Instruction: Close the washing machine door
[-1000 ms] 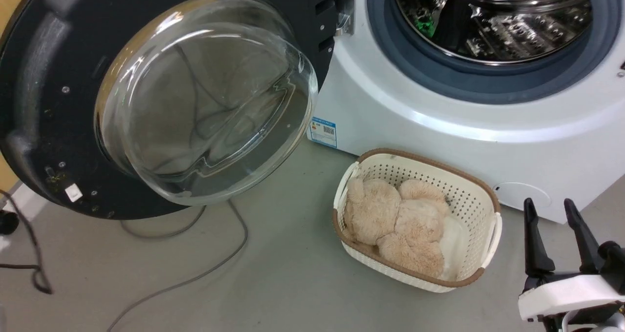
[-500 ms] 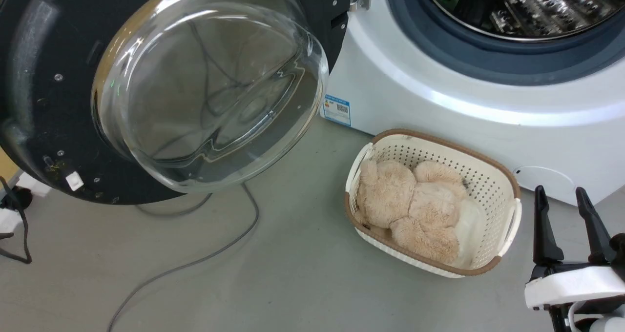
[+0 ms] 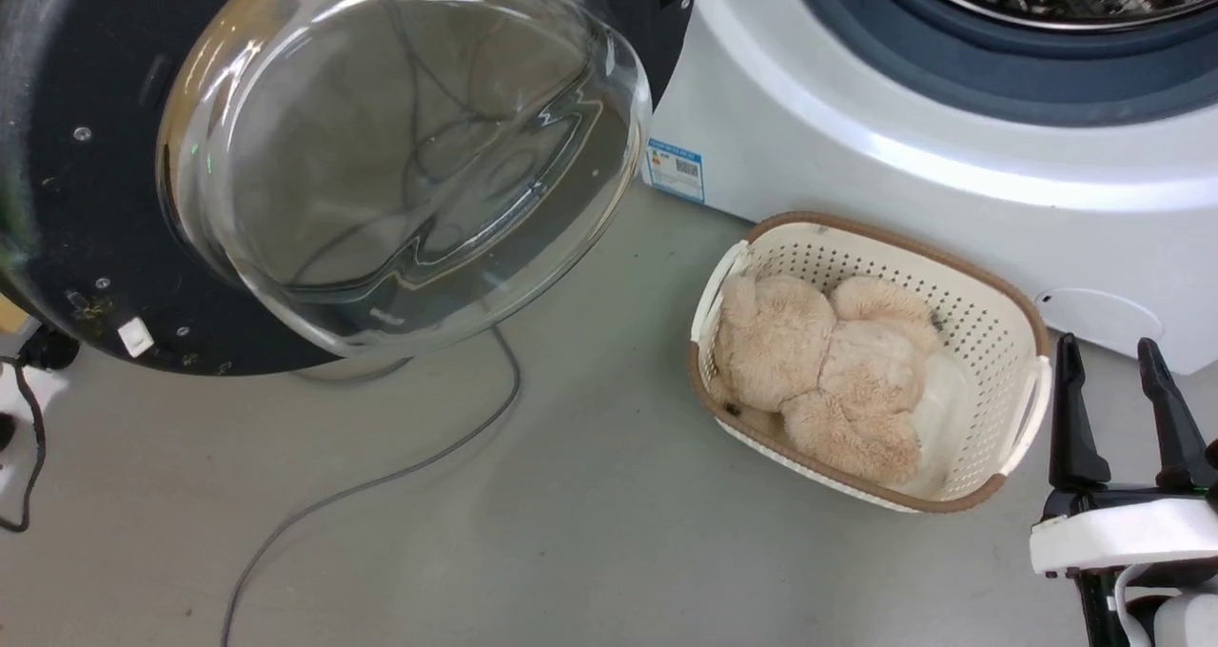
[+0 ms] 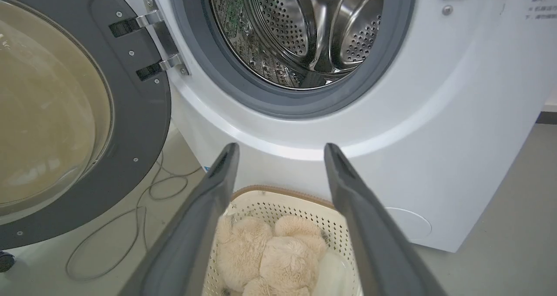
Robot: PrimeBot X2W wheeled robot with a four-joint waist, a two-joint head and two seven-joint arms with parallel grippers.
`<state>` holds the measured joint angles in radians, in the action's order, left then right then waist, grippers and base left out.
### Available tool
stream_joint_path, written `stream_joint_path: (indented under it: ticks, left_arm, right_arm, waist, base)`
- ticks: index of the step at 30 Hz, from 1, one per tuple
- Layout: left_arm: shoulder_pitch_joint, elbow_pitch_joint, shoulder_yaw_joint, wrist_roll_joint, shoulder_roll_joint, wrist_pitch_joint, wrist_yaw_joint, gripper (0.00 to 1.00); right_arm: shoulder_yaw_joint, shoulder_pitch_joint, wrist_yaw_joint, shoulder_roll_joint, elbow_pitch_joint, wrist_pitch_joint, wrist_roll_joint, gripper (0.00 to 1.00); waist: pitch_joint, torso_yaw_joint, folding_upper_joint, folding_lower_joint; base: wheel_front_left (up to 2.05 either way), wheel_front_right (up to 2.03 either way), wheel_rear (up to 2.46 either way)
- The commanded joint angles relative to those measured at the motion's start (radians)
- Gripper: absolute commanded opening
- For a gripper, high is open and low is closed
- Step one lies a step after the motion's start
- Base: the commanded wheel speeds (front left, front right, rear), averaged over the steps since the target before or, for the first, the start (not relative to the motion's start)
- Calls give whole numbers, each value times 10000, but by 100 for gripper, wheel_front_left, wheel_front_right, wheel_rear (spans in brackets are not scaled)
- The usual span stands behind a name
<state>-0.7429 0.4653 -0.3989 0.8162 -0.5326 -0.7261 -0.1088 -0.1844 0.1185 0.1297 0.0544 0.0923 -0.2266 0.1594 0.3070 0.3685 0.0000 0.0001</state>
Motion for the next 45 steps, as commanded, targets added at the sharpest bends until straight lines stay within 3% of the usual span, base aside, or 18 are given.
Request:
stream_joint_path:
  ticks: [1,14,28,37,45]
  left_arm:
    - [36,-34,-9,273,-171,-165,-72,0]
    - [553,-1141,1388,3007,-673,-1680,-217,0]
    - [2124,-3476,3666,4655,-479,-1896,-218,0]
    - [3452,-5522,4955,5387,-441,-1773,-218,0]
    - [4037,-6756,6364,5782,248,-1187,-218,0]
  right_arm:
    - [-42,207,9,-37,50,-85,77,100]
    - [-334,417,10,-42,300,-352,304,100]
    - [-377,2,10,-42,466,-352,399,100]
    - [-362,-299,10,-42,524,-352,509,100]
    - [-310,-459,10,-42,380,-352,525,100]
  waist:
    - [83,46,0,-1]
    - [351,699,0,-1]
    - [-581,1169,0,-1]
    - [-1092,909,0,-1]
    - [-1489,163,0,-1]
  base:
    - [0,0,0]
    - [0,0,0]
    - [0,0,0]
    - [0,0,0]
    - [0,0,0]
